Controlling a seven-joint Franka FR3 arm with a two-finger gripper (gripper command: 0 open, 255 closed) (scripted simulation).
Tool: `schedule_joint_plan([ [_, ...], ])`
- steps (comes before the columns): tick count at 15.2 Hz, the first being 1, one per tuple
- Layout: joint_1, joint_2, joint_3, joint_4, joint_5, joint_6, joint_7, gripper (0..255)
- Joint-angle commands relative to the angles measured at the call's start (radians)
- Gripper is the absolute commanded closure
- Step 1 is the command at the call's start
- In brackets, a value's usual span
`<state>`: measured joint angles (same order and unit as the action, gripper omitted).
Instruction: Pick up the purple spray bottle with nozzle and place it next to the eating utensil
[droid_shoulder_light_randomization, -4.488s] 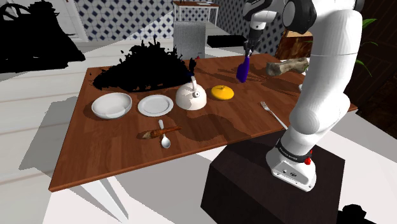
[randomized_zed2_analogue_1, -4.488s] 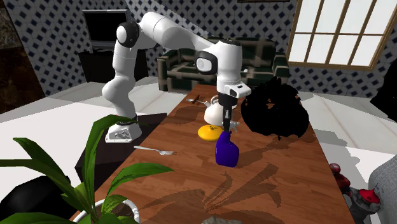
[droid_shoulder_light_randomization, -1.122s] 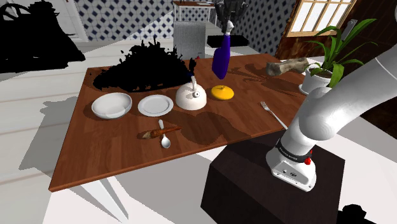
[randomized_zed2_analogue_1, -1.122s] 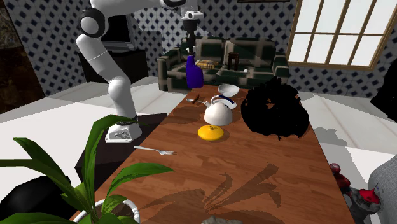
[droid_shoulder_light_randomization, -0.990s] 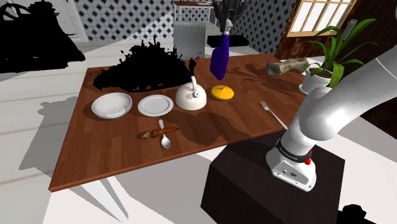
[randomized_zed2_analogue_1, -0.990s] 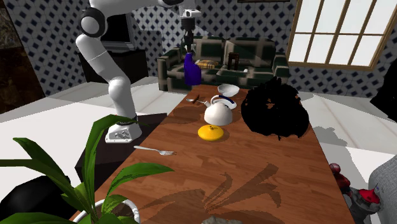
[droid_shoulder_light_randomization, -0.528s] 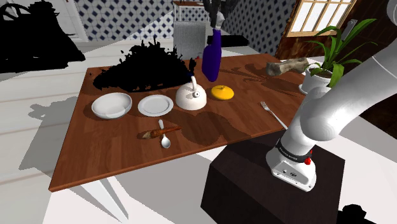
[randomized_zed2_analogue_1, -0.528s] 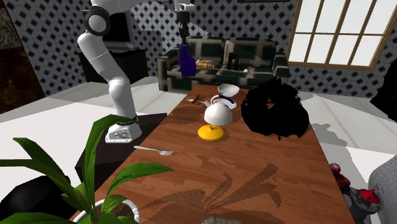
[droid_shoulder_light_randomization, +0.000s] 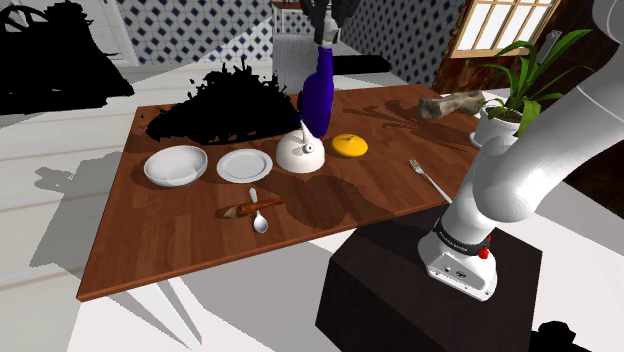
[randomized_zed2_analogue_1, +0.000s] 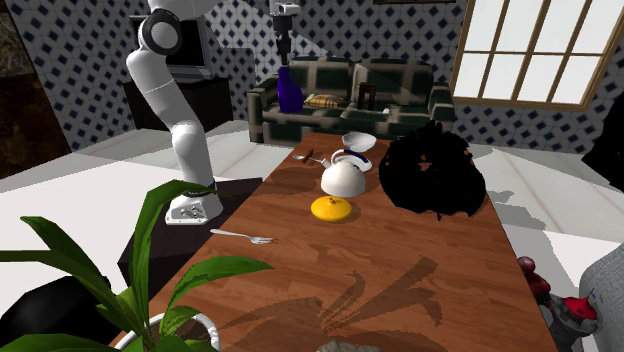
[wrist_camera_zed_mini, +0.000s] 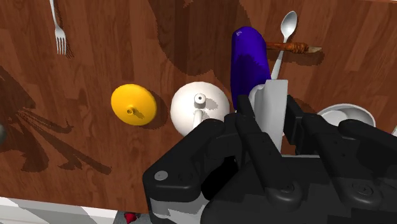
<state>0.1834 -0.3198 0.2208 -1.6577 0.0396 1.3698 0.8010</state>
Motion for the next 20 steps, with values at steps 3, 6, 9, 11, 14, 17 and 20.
schedule_joint_plan([
  [3, 0.002, -0.023, 0.000, -0.077, 0.004, 0.055, -0.001, 255],
  [6, 0.003, -0.041, -0.001, -0.137, 0.008, 0.097, -0.003, 255],
  [9, 0.005, -0.057, -0.001, -0.193, 0.010, 0.137, -0.005, 255],
  [11, 0.006, -0.066, -0.001, -0.229, 0.012, 0.164, -0.006, 255],
  [14, 0.007, -0.079, -0.001, -0.282, 0.015, 0.205, -0.007, 255],
  [17, 0.009, -0.089, 0.000, -0.332, 0.017, 0.245, -0.008, 255],
  [20, 0.010, -0.097, 0.001, -0.380, 0.020, 0.284, -0.008, 255],
])
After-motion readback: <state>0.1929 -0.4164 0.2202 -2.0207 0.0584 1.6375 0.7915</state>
